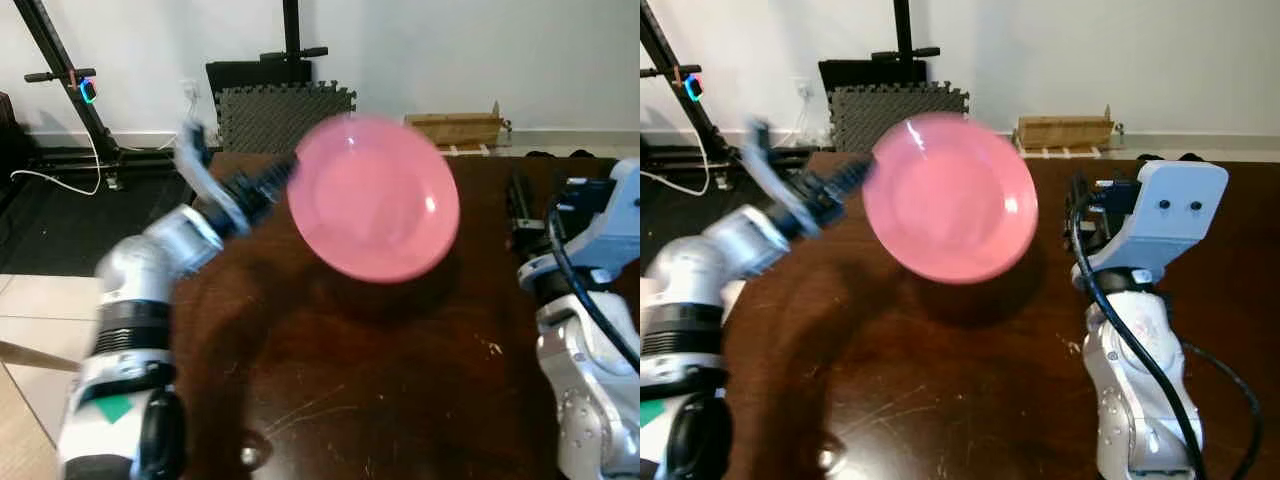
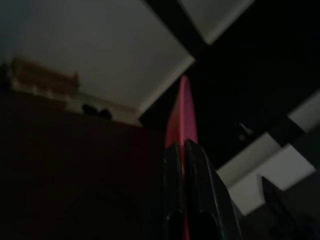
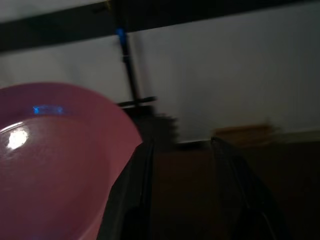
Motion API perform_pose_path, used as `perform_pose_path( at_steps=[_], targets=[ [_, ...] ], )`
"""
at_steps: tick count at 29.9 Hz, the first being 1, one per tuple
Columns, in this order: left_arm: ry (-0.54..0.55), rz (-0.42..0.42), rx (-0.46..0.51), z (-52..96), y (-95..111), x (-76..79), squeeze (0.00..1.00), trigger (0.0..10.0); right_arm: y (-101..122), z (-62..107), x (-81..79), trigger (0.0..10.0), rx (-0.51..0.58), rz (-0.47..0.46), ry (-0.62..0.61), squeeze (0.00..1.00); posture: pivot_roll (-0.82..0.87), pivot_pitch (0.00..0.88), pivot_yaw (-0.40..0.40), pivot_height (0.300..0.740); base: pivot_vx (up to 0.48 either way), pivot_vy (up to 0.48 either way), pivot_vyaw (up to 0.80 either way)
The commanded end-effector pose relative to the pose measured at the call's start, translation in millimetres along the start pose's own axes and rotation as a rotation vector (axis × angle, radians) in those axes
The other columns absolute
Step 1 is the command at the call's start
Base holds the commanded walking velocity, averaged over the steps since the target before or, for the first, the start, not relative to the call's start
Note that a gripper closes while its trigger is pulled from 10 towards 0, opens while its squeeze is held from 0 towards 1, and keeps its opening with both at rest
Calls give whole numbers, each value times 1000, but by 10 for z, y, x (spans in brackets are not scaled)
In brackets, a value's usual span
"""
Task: Setting the table
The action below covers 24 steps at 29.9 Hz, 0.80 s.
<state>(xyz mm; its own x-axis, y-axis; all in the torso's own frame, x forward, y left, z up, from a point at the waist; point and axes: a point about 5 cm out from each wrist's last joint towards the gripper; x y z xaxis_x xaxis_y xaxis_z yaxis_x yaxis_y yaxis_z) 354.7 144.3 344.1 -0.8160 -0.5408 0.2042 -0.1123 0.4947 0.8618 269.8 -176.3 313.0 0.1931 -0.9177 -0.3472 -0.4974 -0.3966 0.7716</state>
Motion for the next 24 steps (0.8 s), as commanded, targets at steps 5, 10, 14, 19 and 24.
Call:
perform_pose_path(
  at_steps=[5, 10, 14, 19, 24],
  targets=[
    [-33, -46, 126, 301, 323, 69, 0, 10000, -13, 42, -84, 10000, -48, -433, 162, 0, 2, 116, 62, 740, 0, 0, 0],
    [40, -115, 246, 584, 599, 52, 0, 10000, 105, 35, -226, 10000, -32, -710, 386, 0, 1, 91, 46, 740, 0, 0, 0],
    [65, -130, 317, 686, 770, 21, 0, 10000, 65, -11, -358, 10000, -89, -752, 493, 0, -11, 83, 40, 740, 0, 0, 0],
    [45, -118, 361, 682, 832, 58, 0, 10000, 20, -86, -472, 10000, -135, -838, 548, 0, -5, 75, 26, 740, 0, 0, 0],
    [-57, -67, 449, 548, 891, 244, 0, 10000, -33, -96, -516, 10000, -204, -948, 592, 0, 4, 70, 8, 740, 0, 0, 0]
  ],
)
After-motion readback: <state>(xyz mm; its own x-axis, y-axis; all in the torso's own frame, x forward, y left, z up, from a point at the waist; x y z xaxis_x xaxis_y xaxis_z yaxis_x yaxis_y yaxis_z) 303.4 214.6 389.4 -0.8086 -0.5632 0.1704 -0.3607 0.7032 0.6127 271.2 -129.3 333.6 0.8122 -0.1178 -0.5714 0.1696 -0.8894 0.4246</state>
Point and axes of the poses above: a point about 5 cm out from each wrist's last joint towards the gripper, its own z axis pointing back from the gripper into the wrist, its own y axis along the axis of the wrist's last joint, x = y × z, and after that the axes turned 14 degrees about -z, right-handed
